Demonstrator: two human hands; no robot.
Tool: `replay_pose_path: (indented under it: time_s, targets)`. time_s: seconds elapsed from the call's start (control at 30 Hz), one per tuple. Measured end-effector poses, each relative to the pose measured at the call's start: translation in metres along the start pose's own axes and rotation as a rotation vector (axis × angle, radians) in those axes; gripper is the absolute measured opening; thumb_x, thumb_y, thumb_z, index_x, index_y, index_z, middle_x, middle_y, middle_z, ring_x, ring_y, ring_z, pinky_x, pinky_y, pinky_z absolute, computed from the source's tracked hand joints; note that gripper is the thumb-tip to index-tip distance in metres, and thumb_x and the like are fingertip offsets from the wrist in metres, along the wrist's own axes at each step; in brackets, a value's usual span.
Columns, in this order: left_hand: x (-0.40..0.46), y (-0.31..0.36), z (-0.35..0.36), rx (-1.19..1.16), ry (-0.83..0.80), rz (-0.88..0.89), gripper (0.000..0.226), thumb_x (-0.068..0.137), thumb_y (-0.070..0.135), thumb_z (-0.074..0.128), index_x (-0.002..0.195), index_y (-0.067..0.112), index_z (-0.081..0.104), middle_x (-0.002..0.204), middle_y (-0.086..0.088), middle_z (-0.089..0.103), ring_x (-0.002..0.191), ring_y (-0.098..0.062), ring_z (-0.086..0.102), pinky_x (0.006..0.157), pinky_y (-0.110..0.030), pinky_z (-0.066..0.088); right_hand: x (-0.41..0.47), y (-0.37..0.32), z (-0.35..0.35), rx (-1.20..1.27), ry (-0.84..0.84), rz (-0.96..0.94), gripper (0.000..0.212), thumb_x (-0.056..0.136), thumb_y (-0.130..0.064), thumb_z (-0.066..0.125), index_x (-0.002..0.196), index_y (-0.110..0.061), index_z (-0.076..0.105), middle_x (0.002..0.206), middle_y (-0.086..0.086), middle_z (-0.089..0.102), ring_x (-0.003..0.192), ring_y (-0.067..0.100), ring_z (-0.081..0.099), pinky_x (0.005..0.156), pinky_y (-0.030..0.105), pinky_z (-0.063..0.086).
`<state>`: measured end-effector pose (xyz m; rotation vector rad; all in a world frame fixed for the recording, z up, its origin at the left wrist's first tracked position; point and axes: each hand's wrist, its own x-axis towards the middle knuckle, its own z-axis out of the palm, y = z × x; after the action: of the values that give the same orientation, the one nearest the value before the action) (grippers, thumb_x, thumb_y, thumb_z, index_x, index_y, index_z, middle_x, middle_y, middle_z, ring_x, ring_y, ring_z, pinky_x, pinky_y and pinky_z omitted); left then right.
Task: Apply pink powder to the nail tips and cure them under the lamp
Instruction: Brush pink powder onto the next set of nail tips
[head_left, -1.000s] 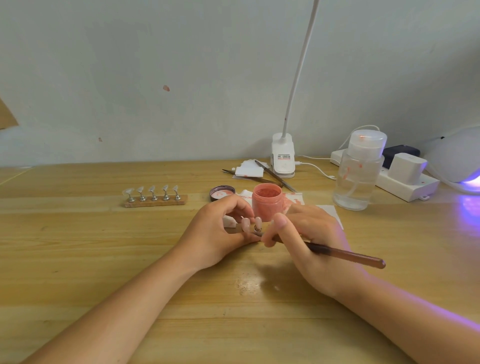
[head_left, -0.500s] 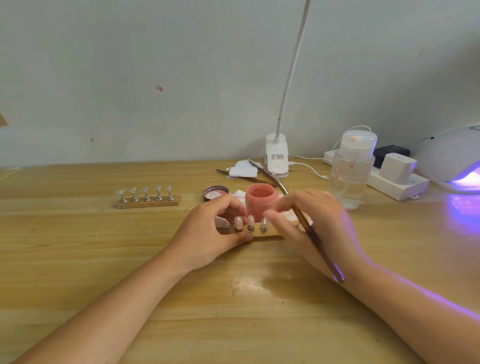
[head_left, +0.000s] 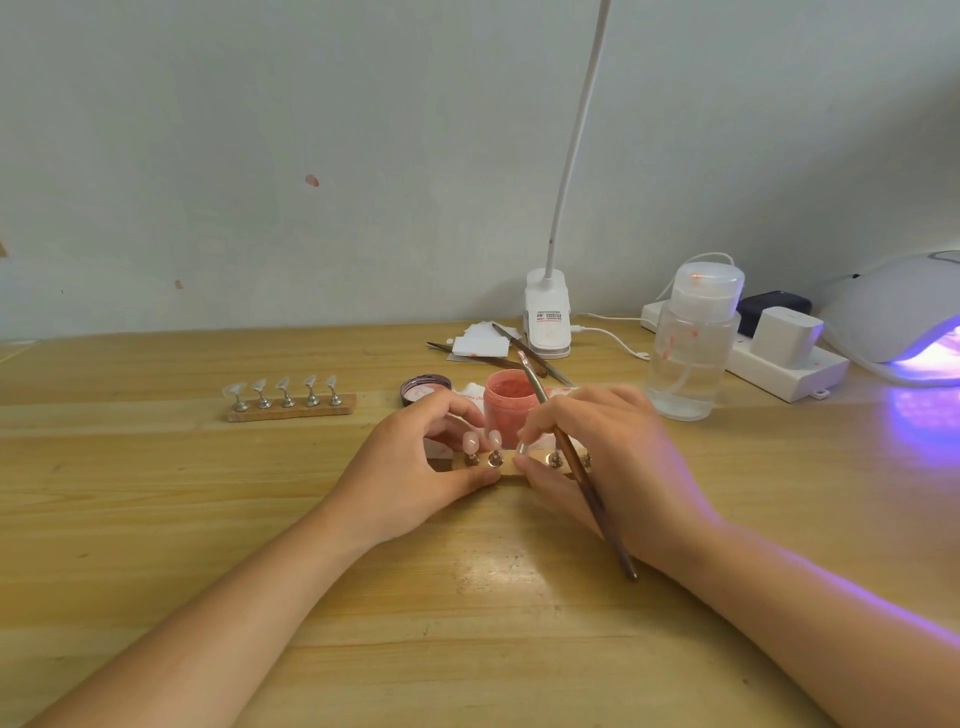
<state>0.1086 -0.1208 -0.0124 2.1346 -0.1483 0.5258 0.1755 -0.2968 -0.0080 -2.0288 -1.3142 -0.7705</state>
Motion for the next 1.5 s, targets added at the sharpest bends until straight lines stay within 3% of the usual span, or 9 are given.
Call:
replay_pose_path:
  time_s: [0.27,0.43,0.6,0.87,1.0,1.13,1.23,1.33,1.5]
  targets:
    - [-0.001,0.000,0.000,0.039,0.024,-0.023,0.043,0.064,0.015,0.081,0.093,0.032,0.054,0.077,0.014,0.060,0.079,0.001,0.059,0.073,-0.005,0.041,-0.002,-0.006,0.000,0.118,0.096,0.029,0.015,0.075,-0.028,0.070,0.081,-0.016,0.063,0.078,-0.014,0.065,0.082,-0.008,0.052,0.082,0.019,0.035]
    - [-0.004,0.015,-0.002,0.242,0.201,0.132,0.051,0.052,0.063,0.072,0.090,0.039,0.048,0.095,0.019,0.055,0.085,0.001,0.051,0.082,-0.023,0.039,-0.003,-0.014,0.000,0.325,0.192,0.175,0.020,0.075,-0.028,0.072,0.086,-0.016,0.060,0.081,-0.013,0.066,0.076,0.000,0.065,0.072,0.023,0.050]
    - [-0.005,0.024,0.007,0.366,0.251,0.361,0.025,0.069,0.050,0.062,0.085,0.034,0.051,0.086,0.026,0.053,0.081,0.007,0.048,0.081,-0.024,0.031,-0.002,-0.021,-0.002,0.461,0.228,0.199,0.023,0.073,-0.006,0.077,0.087,-0.007,0.059,0.092,-0.017,0.063,0.077,-0.003,0.065,0.069,0.007,0.047]
    - [-0.007,0.025,0.012,0.276,0.318,0.331,0.017,0.073,0.038,0.060,0.074,0.021,0.063,0.071,0.012,0.058,0.078,0.013,0.046,0.078,-0.012,0.031,-0.001,-0.026,-0.002,0.565,0.215,0.218,0.024,0.072,-0.005,0.076,0.086,-0.011,0.058,0.094,-0.009,0.066,0.079,0.000,0.067,0.070,0.012,0.051]
    - [-0.006,0.026,0.010,0.225,0.312,0.297,0.009,0.073,0.035,0.064,0.073,0.027,0.064,0.085,0.015,0.062,0.074,0.004,0.054,0.081,-0.025,0.038,0.000,-0.026,-0.002,0.525,0.233,0.219,0.019,0.074,-0.013,0.074,0.088,-0.012,0.061,0.092,-0.014,0.065,0.081,-0.003,0.064,0.072,0.005,0.045]
    - [-0.005,0.024,0.005,0.116,0.378,0.214,0.014,0.070,0.020,0.075,0.071,0.033,0.068,0.082,0.016,0.067,0.073,-0.002,0.059,0.080,-0.039,0.046,0.005,-0.024,-0.008,0.604,0.300,0.258,0.016,0.088,-0.022,0.052,0.094,-0.035,0.060,0.080,-0.025,0.068,0.077,-0.009,0.062,0.069,0.004,0.043]
    - [-0.003,0.019,0.003,0.064,0.381,0.164,0.026,0.071,0.001,0.074,0.074,0.027,0.069,0.078,0.013,0.067,0.074,0.000,0.061,0.077,-0.020,0.047,0.011,-0.015,-0.013,0.650,0.331,0.327,0.022,0.090,-0.030,0.042,0.093,-0.029,0.064,0.063,-0.019,0.065,0.061,-0.005,0.059,0.063,0.006,0.041]
    - [-0.002,0.017,0.003,0.024,0.368,0.107,0.029,0.072,-0.004,0.071,0.074,0.026,0.069,0.071,0.016,0.067,0.078,0.005,0.062,0.073,-0.005,0.041,0.023,-0.007,-0.020,0.728,0.298,0.465,0.051,0.084,-0.044,0.041,0.080,-0.004,0.073,0.046,-0.005,0.053,0.052,-0.005,0.053,0.056,0.006,0.038]
    - [-0.001,0.017,0.004,0.004,0.356,0.063,0.025,0.075,0.002,0.070,0.075,0.027,0.068,0.065,0.016,0.066,0.079,0.005,0.061,0.073,-0.003,0.039,0.052,0.014,-0.027,0.625,0.086,0.617,0.030,0.093,-0.031,0.052,0.073,-0.018,0.070,0.048,-0.009,0.053,0.043,-0.005,0.044,0.052,0.009,0.036]
